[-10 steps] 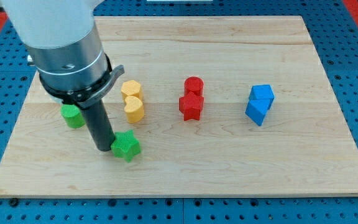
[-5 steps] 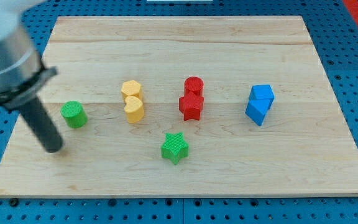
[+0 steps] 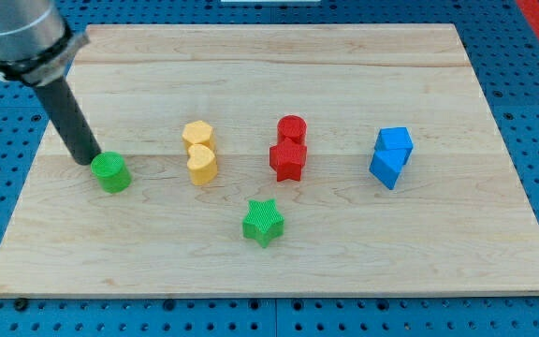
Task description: Move green circle closer to green star
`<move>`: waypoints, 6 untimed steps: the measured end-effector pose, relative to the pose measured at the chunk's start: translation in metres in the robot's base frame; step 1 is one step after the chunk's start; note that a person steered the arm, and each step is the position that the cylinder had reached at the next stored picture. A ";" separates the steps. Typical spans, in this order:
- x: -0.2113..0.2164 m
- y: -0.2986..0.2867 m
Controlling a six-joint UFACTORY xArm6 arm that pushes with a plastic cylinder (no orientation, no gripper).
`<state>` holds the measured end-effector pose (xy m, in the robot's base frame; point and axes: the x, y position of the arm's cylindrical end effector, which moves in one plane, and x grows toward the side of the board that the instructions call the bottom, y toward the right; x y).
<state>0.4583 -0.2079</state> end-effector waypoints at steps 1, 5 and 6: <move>0.022 0.028; 0.050 0.062; 0.066 0.071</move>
<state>0.5243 -0.1371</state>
